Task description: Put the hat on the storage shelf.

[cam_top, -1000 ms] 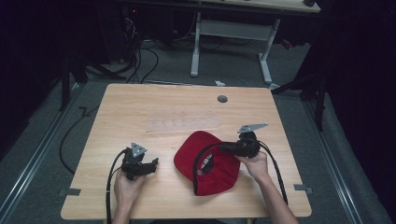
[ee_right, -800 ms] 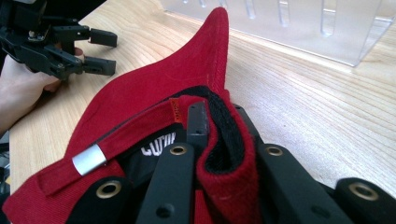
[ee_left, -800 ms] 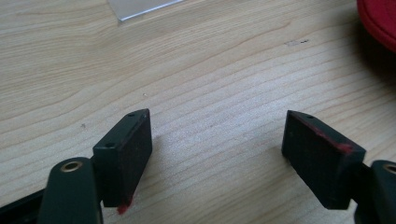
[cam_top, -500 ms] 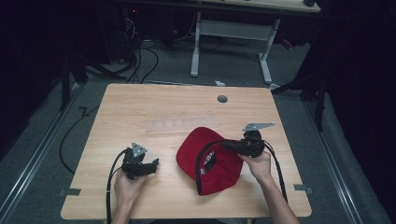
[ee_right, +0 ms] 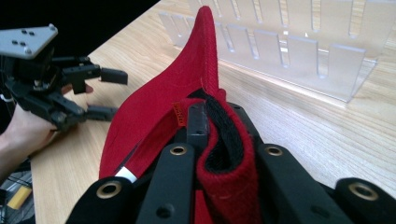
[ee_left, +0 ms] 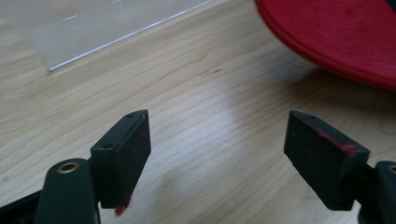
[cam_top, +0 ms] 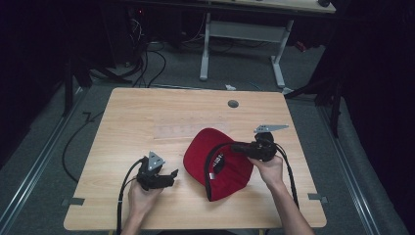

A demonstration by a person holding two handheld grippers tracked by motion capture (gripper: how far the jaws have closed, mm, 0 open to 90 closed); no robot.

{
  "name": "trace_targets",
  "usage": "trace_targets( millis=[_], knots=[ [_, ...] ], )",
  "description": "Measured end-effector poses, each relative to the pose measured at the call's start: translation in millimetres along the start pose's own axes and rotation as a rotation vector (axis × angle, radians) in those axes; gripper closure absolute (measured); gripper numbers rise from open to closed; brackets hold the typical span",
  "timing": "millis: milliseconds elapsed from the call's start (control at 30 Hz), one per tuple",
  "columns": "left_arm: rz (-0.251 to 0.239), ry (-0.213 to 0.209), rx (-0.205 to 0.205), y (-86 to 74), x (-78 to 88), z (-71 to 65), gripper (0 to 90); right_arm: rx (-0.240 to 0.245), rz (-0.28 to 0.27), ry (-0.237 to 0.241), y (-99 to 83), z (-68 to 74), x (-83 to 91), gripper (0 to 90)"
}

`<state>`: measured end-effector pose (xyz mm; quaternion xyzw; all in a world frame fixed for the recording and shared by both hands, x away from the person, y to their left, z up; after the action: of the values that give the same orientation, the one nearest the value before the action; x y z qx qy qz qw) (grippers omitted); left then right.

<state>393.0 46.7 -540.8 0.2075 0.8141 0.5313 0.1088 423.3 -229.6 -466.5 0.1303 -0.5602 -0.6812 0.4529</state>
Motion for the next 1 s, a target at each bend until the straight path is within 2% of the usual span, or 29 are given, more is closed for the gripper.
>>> trace_targets(
  millis=[233,400,533,800,1000],
  knots=[
    [0.016,-0.032,-0.005,-4.9,-3.4,-13.7,22.2,-0.002,-0.017,0.001,8.7,2.7,-1.1,82.3],
    [0.013,-0.057,-0.019,-4.7,-7.6,-25.3,22.0,-0.011,-0.032,0.0,15.8,4.7,-2.2,82.3],
    [0.003,-0.074,-0.012,-5.0,-10.6,-33.7,23.1,-0.007,-0.038,-0.002,21.3,7.3,-3.3,82.3],
    [-0.003,-0.083,-0.018,-9.3,-15.4,-45.3,23.5,-0.017,-0.053,0.005,27.1,9.4,-9.1,82.3],
    [-0.007,-0.092,-0.031,-7.1,-16.7,-51.3,21.6,-0.031,-0.052,-0.007,25.8,6.7,-11.3,82.2]
  ],
)
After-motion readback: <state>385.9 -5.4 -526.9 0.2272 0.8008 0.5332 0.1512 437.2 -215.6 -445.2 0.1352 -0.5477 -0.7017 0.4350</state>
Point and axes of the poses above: each handheld gripper's, and its own axes: x roughly backward along the jaws, y roughly out of its top, z roughly to its left, the point moved 4 cm from there along -x, roughly forward along the jaws, and after that the axes turned 15 degrees about -z, right-handed, at the moved point
